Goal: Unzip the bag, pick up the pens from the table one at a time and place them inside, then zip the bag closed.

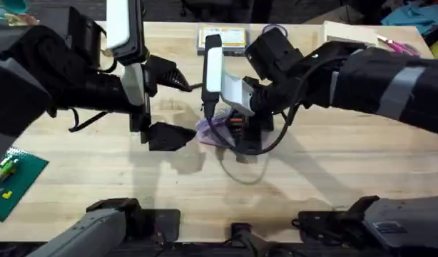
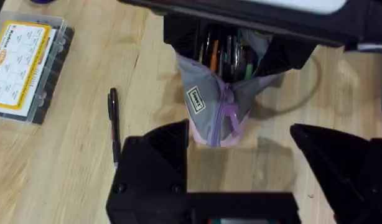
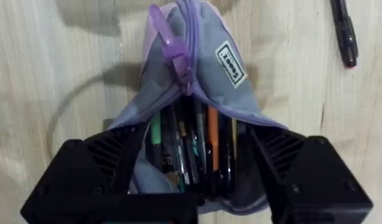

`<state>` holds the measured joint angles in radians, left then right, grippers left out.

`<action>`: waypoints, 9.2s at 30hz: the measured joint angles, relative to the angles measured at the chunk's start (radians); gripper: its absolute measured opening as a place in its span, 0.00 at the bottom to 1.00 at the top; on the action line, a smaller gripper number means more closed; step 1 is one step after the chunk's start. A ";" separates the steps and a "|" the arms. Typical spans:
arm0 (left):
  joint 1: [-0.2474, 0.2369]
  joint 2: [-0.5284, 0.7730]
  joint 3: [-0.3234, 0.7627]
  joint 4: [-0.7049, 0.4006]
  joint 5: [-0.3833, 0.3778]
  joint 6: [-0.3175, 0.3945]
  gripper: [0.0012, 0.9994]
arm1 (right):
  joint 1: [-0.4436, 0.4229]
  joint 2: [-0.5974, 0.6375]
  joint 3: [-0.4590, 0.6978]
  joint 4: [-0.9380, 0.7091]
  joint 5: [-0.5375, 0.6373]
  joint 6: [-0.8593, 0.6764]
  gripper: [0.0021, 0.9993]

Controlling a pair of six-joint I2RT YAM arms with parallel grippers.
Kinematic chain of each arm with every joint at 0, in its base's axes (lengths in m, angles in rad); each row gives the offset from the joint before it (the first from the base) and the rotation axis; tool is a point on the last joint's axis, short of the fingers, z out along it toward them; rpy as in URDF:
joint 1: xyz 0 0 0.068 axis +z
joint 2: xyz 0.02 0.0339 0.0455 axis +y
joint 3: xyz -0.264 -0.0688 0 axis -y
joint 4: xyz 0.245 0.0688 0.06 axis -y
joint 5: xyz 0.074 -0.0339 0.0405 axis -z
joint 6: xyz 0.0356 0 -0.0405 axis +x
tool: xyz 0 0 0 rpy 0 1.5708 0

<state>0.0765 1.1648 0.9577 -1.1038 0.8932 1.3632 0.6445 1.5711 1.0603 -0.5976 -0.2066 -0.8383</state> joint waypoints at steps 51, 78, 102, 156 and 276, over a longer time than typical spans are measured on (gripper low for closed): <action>-0.175 0.520 0.447 0.240 -0.388 -0.563 0.99 | -0.056 -0.514 0.000 -0.021 -0.019 0.518 1.00; -0.246 0.788 0.450 0.324 -0.632 -0.571 0.99 | -0.056 -0.608 0.000 -0.023 -0.019 0.577 1.00; -0.261 0.832 0.472 0.310 -0.647 -0.573 0.99 | -0.056 -0.610 0.000 -0.069 -0.019 0.581 1.00; -0.414 0.432 0.475 0.151 -0.663 -0.868 0.04 | -0.056 -0.896 0.000 -0.244 -0.019 0.615 1.00; -0.167 -0.084 0.084 -0.059 -0.561 -0.452 1.00 | -0.056 -0.992 0.000 -0.297 -0.006 0.629 1.00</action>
<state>-0.0902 1.0813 1.0416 -1.1625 0.3321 0.9108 0.5884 0.5793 1.0603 -0.8944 -0.2131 -0.2092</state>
